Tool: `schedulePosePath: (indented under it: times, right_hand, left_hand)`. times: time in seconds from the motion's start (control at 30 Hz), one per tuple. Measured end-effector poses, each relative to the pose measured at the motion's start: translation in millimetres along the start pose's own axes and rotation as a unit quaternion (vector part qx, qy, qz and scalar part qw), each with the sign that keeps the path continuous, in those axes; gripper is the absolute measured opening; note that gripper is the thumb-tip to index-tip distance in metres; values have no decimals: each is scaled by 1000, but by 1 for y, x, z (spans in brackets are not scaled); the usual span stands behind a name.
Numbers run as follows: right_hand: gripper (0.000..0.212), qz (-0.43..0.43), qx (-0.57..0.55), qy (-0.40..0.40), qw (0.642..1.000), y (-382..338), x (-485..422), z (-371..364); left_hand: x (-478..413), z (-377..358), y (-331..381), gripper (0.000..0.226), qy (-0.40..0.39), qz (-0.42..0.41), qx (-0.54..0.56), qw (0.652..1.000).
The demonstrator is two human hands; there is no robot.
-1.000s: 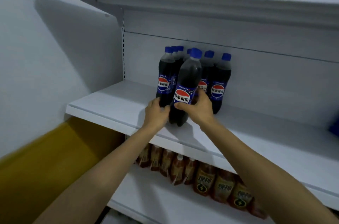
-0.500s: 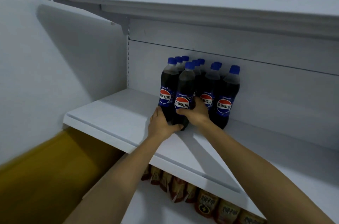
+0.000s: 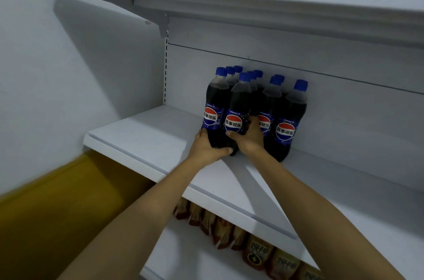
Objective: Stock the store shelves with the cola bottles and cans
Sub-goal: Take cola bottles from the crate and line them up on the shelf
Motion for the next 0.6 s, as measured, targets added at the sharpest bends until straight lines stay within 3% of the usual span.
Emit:
schedulePosePath:
  times: [0.17,0.23,0.33,0.5,0.6]
  right_hand:
    - [70,-19,-81,50,995,5,25,6]
    - [68,-61,-162,80,982,15,48,5]
    - [64,-69,-227,53,970,10,88,-21]
    - [51,4,-183,-25,983,-17,172,-77]
    - [39,38,-153,-76,985,-15,223,-108]
  left_hand:
    - [9,4,1,83,-26,11,54,998]
    - [18,13,1,84,-11,8,18,1000]
    - [37,37,4,95,9,-2,-60,998]
    - [109,118,-1,83,152,-32,-94,983]
    - [172,167,-23,79,232,-8,-99,968]
Point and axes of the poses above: each hand's wrist, its own x-axis away from the middle knuckle, its own z-axis out of the back of the hand, y = z × x, the point moved 8 cm from there along -x, towards the middle knuckle, and after that the axes turned 14 degrees about -z, right-handed, at the moved point
